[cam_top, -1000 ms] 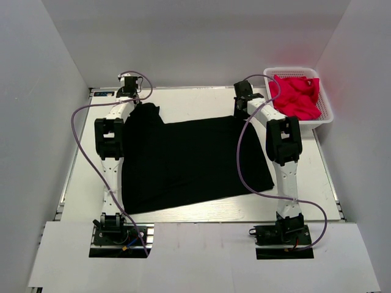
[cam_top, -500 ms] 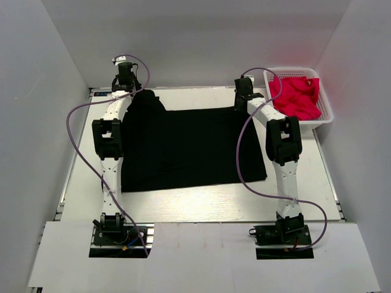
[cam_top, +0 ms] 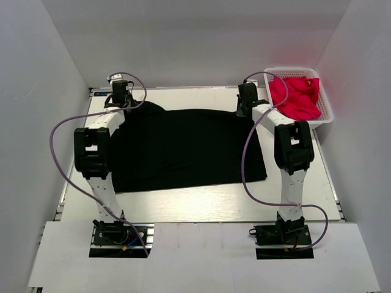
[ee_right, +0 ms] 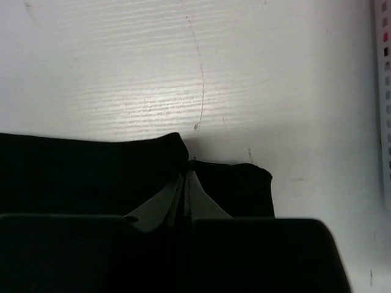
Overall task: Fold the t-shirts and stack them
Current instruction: Grap the side of the flattened tshirt furthest away from the robot with both arms, then fold the other side of the tshirt into a rectangle
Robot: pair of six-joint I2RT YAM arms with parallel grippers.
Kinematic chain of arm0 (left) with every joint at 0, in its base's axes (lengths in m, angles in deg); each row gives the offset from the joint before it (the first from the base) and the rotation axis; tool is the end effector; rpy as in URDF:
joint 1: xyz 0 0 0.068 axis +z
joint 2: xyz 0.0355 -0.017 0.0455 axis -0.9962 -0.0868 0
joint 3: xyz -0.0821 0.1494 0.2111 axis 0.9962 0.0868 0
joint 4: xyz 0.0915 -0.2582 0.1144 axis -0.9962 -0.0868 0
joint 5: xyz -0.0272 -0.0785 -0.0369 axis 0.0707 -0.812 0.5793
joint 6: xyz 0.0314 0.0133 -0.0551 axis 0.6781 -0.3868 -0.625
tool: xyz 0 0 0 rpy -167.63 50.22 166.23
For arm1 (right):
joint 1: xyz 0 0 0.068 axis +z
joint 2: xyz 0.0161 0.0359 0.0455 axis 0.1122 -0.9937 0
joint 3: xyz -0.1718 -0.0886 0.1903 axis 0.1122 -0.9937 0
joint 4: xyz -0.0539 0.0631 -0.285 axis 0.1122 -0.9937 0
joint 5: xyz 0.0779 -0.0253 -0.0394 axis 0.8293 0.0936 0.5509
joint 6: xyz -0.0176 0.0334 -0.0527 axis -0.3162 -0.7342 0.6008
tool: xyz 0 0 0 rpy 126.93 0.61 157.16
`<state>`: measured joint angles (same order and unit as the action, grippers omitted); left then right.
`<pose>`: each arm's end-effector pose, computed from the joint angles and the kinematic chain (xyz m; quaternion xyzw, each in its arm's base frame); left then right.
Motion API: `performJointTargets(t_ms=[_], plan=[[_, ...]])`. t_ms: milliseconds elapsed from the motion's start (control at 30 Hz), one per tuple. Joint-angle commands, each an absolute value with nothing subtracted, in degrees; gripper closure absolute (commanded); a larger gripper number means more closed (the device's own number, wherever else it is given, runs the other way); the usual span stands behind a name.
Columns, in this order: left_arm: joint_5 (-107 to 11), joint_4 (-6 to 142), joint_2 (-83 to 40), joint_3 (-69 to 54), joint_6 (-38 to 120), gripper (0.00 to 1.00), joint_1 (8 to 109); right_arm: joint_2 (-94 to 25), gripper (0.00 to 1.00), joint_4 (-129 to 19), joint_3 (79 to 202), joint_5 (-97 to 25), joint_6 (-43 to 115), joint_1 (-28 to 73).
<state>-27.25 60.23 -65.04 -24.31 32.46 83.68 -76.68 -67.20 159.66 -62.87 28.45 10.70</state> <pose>0.5222 -0.0013 0.1867 -0.1913 0.8625 0.0126 0.4684 0.5142 0.1414 0.1726 0.0465 0.8983 -0.0324 0.4358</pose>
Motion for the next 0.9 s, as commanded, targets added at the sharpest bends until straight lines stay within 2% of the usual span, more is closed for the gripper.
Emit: performJointTargets(t_ms=[0,200,467,667,867], plan=[[-25.52,64.01,-53.34,-17.92,31.29,1.00,83.27,-69.80,0.95,-63.57,155.05,-63.73,28.03,11.31],[-22.10,62.61,-42.35,-3.25,28.74,1.00,83.27,-63.82,0.96,-61.81,145.30,-65.22,26.19,12.63],[-18.15,56.89,-26.55,9.85,24.78,1.00,83.27,-55.38,0.96,-62.68,137.46,-71.10,24.26,13.33],[-21.74,55.14,-15.81,19.78,19.25,1.00,83.27,-53.62,0.96,-63.74,135.87,-72.69,24.25,13.16],[-19.64,50.38,-4.57,29.02,10.47,1.00,83.27,-53.09,0.96,-65.32,136.14,-72.61,25.48,13.33]])
